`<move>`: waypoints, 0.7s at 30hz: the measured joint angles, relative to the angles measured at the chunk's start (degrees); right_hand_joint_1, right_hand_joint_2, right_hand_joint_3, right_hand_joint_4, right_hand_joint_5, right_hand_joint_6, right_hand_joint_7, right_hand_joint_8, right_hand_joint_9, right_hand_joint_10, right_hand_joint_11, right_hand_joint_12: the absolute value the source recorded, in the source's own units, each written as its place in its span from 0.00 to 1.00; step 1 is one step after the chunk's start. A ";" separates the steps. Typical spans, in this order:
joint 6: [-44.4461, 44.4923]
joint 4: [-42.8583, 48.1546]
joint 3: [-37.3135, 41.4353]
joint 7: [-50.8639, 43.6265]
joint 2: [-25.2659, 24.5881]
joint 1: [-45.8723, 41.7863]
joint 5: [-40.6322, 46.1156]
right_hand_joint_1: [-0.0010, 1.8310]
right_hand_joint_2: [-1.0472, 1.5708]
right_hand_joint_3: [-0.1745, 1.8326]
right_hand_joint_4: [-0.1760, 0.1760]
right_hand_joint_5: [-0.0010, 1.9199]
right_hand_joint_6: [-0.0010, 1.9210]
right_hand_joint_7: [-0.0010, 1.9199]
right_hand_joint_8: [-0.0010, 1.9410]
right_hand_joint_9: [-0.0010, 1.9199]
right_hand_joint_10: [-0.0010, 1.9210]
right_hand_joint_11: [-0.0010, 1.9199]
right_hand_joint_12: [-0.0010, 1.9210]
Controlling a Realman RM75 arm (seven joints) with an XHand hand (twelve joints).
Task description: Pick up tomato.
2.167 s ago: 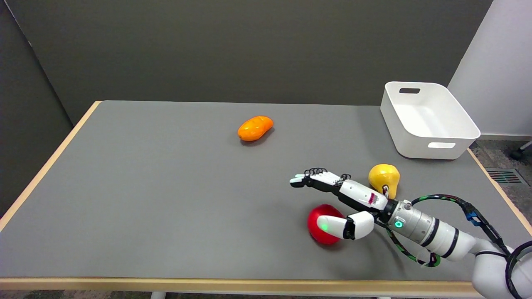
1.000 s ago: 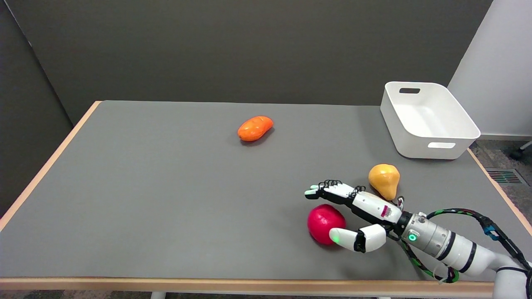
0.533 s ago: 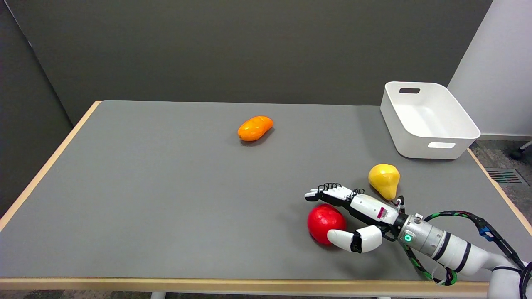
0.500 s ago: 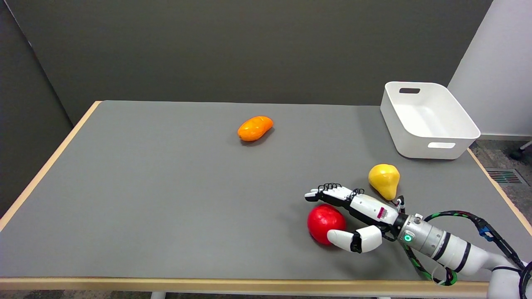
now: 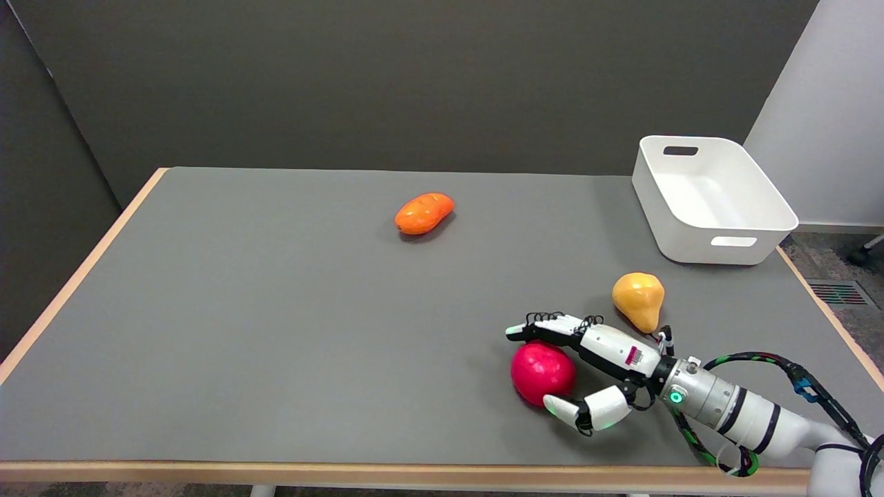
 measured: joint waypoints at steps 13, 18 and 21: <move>0.76 -0.05 0.26 -0.21 -0.22 -0.01 -0.04 0.61 0.86 0.19 0.44 0.28 0.86 0.38 0.75 0.37 0.67 0.31 0.93; 0.86 -0.14 0.55 -0.26 -0.24 0.02 0.32 0.60 0.85 0.23 0.46 0.28 0.86 0.38 0.79 0.38 0.79 0.32 0.96; 1.29 -0.23 0.76 -0.28 -0.29 0.05 0.88 0.62 0.86 0.22 0.00 0.30 0.84 0.33 0.84 0.39 0.85 0.34 0.99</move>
